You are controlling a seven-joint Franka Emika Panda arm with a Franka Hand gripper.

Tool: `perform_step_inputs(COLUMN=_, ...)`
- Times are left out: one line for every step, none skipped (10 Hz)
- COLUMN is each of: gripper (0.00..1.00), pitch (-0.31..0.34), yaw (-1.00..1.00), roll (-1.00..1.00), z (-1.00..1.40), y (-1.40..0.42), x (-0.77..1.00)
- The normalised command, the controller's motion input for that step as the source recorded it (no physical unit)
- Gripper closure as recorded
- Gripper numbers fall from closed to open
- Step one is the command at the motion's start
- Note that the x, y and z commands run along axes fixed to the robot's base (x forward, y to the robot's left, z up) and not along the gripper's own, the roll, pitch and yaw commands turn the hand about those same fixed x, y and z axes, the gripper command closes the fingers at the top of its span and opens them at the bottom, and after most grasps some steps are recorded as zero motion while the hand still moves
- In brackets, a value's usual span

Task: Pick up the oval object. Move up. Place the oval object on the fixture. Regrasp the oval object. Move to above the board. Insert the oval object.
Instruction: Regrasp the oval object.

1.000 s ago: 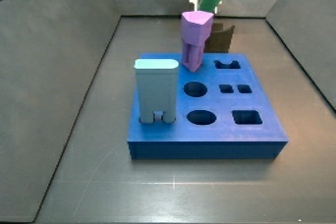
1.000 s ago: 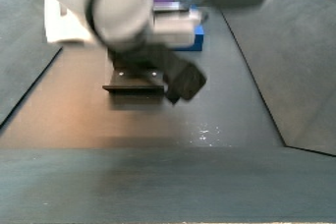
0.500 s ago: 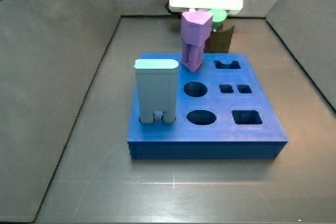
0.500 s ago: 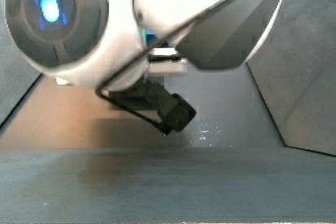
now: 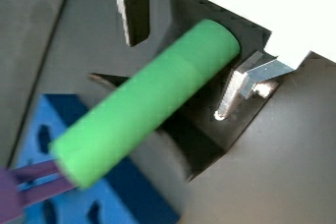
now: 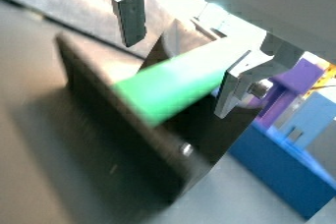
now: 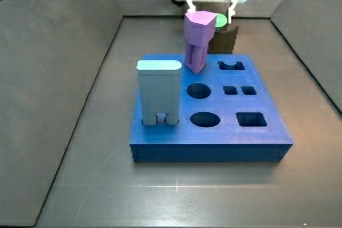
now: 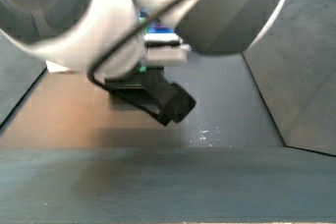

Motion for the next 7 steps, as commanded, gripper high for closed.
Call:
perform_step_inputs(gripper=0.00, pitch=0.050, yaw=0.01, roll=0.04, z=1.00, y=0.00, x=-0.03)
perform_step_inputs(gripper=0.00, pitch=0.059, yaw=0.00, roll=0.05, z=0.94, y=0.00, x=-0.04)
perform_step_inputs(gripper=0.00, pitch=0.071, yaw=-0.01, roll=0.06, z=0.71, y=0.00, x=-0.03)
perform_step_inputs(gripper=0.00, pitch=0.073, yaw=-0.01, roll=0.06, z=0.54, y=0.00, x=-0.03)
perform_step_inputs(gripper=0.00, pitch=0.067, yaw=-0.02, roll=0.06, z=0.37, y=0.00, x=-0.03)
perform_step_inputs(gripper=0.00, pitch=0.062, yaw=-0.03, roll=0.05, z=0.19, y=0.00, x=-0.03)
perform_step_inputs(gripper=0.00, pitch=-0.017, yaw=-0.03, roll=0.07, z=0.00, y=0.00, x=-1.00)
